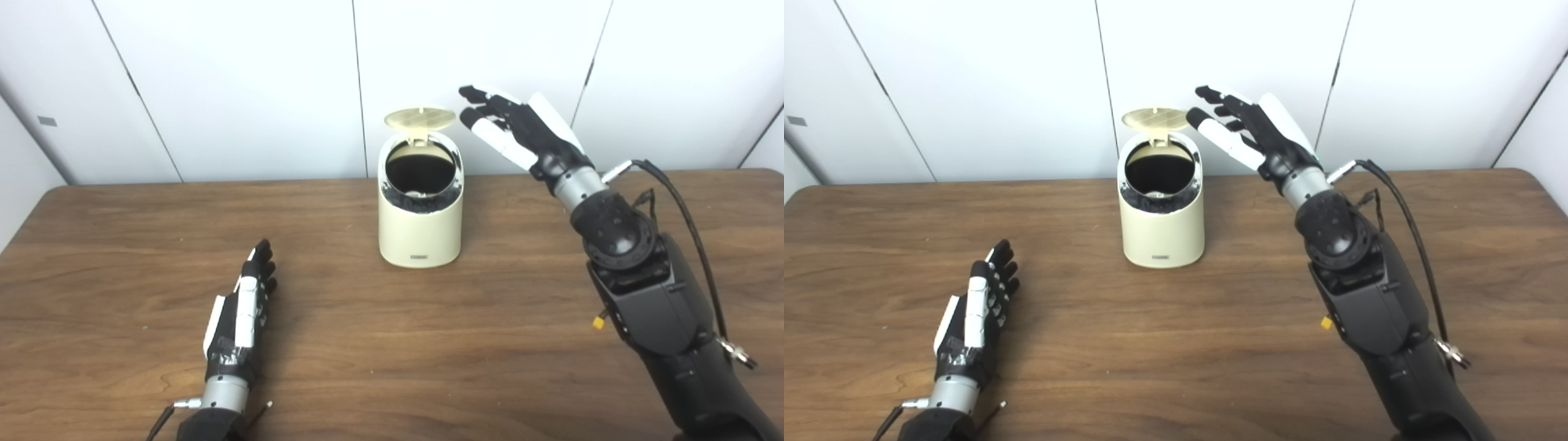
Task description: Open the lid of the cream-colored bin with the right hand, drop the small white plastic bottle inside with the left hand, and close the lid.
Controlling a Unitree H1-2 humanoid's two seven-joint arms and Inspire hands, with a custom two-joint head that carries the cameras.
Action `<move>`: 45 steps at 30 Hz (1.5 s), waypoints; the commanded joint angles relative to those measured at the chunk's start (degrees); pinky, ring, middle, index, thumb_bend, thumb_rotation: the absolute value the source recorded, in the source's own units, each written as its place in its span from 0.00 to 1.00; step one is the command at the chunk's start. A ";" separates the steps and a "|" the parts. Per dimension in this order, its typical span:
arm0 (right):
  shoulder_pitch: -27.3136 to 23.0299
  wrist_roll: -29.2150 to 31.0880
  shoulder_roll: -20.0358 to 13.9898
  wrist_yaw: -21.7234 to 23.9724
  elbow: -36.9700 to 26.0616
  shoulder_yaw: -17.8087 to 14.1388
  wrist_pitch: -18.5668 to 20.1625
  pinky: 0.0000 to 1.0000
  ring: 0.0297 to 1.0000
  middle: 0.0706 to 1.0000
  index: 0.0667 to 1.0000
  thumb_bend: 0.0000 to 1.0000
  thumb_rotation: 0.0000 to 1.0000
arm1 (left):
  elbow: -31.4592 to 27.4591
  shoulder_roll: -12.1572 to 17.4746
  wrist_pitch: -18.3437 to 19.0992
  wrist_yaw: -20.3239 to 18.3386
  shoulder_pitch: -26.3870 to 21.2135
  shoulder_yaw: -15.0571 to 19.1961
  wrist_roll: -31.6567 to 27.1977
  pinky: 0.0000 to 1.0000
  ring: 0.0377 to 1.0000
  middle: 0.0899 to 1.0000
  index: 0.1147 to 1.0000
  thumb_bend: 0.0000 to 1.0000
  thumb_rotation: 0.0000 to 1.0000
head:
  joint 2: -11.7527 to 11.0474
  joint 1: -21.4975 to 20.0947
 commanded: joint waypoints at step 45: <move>0.46 -11.89 -2.52 8.40 -6.58 4.70 -2.76 0.96 1.00 0.97 0.65 0.60 1.00 | -2.24 -0.41 0.00 0.84 -1.30 -1.21 0.87 1.00 1.00 1.00 1.00 0.61 1.00 | 1.34 1.51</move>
